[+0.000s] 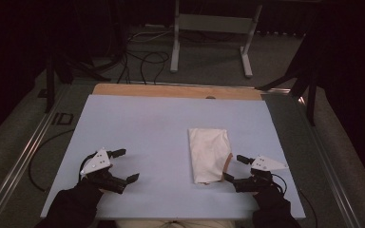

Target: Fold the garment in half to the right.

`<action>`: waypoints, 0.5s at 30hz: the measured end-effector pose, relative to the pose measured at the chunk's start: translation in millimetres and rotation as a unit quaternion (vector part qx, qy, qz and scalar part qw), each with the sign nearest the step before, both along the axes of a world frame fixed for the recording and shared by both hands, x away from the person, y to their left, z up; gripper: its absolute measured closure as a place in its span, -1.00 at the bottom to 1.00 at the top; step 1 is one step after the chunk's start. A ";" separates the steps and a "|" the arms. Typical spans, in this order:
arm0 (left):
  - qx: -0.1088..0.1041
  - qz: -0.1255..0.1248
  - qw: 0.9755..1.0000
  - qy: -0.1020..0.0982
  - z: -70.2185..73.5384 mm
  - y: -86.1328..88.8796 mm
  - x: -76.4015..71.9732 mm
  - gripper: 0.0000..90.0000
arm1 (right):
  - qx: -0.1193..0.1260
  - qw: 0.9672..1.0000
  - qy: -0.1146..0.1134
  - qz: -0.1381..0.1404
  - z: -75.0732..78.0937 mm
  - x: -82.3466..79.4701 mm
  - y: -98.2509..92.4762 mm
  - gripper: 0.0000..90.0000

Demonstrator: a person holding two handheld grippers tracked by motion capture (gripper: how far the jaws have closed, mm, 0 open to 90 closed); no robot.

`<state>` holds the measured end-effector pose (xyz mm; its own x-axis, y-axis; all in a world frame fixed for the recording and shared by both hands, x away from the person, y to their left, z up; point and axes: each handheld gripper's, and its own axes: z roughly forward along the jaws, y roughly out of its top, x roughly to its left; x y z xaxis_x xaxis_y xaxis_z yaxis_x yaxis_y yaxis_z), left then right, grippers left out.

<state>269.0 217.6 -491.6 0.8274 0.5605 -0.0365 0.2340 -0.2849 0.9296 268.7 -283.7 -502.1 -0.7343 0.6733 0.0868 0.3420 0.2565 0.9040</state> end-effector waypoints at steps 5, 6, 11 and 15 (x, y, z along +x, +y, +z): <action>0.003 0.005 1.000 -0.002 -2.5 6.6 -3.2 -1.00 | -0.001 1.000 0.000 -0.008 -0.8 -1.7 -3.0 -0.79; 0.006 0.008 1.000 -0.001 -3.6 9.9 -4.7 -1.00 | 0.000 1.000 -0.001 -0.009 -0.9 -2.2 -3.6 -0.79; 0.007 0.014 1.000 -0.004 -3.6 15.8 -8.0 -0.99 | 0.001 1.000 0.002 -0.012 -0.3 -6.0 -5.4 -0.79; 0.012 0.022 1.000 -0.003 -5.7 22.2 -10.9 -0.99 | 0.002 1.000 0.006 -0.011 -0.4 -9.3 -4.6 -0.79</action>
